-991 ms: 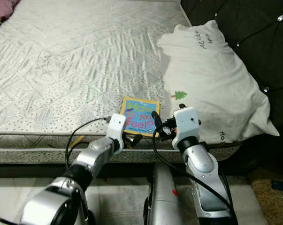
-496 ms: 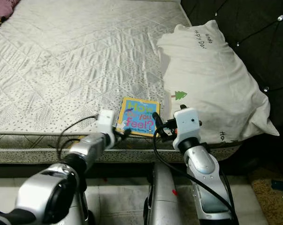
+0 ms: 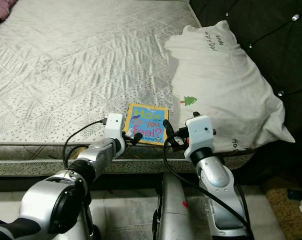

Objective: Clean up the room

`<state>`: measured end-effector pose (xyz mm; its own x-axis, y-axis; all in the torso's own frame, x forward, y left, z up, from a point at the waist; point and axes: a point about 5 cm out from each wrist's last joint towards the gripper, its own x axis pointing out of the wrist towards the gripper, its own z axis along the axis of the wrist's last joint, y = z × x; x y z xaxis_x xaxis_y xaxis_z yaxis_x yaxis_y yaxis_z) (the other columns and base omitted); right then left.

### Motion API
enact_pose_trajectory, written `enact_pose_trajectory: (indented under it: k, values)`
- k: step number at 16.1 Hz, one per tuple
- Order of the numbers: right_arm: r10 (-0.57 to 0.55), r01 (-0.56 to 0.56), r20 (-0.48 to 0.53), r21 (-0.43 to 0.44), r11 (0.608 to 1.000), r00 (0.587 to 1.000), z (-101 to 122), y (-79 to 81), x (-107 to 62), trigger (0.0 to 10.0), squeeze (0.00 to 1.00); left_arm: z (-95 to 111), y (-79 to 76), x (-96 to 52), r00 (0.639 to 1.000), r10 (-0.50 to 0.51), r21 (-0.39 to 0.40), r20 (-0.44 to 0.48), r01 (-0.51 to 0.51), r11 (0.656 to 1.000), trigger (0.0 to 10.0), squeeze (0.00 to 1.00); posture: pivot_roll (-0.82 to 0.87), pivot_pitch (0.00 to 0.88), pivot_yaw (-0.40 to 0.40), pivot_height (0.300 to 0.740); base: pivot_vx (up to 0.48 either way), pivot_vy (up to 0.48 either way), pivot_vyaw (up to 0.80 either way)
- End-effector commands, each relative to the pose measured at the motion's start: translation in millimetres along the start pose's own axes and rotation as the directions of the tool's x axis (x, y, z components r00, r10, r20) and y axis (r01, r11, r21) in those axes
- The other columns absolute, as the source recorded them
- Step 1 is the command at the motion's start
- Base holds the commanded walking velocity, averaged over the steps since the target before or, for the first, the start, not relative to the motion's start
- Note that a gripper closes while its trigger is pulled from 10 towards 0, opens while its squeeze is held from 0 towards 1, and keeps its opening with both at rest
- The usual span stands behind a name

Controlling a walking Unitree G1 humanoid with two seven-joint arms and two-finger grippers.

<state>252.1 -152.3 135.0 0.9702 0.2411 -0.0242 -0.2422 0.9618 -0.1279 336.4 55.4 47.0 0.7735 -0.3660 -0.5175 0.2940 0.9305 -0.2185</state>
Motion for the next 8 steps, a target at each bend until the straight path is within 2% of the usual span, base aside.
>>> enact_pose_trajectory:
  k: [1,2,3,6,8]
  values:
    - [-0.007,0.007,0.017,0.004,1.000,1.000,5,-0.6,-1.1,10.0,0.00,-6,-0.6,-0.3,1.000,-0.008,0.002,-0.011,0.008,1.000,10.0,0.00,-0.16,0.056,-0.056,0.542,0.000,0.000,0.00]
    - [-0.013,0.013,0.005,0.012,1.000,1.000,4,-0.3,-1.0,10.0,0.00,-7,-1.6,-0.2,1.000,-0.012,0.001,-0.013,0.012,1.000,10.0,0.00,-0.16,0.057,-0.056,0.542,0.000,0.000,0.00]
    - [-0.029,0.029,-0.010,0.043,0.999,1.000,2,-0.8,-0.5,10.0,0.00,-8,-2.4,-0.2,1.000,-0.016,0.002,-0.015,0.016,1.000,10.0,0.00,-0.16,0.057,-0.056,0.542,0.000,0.000,-0.80]
    - [-0.018,0.018,0.001,0.029,0.999,1.000,3,0.6,-3.0,10.0,0.00,-8,-6.7,0.4,0.999,-0.038,0.008,-0.017,0.038,0.999,10.0,0.00,-0.15,0.067,-0.066,0.542,0.000,0.000,-0.73]
    - [-0.001,0.001,0.002,0.024,1.000,1.000,4,3.4,-5.2,10.0,0.00,-15,-15.2,0.9,0.996,-0.079,0.042,-0.038,0.081,0.996,10.0,0.00,-0.16,0.082,-0.064,0.542,0.000,0.000,0.00]
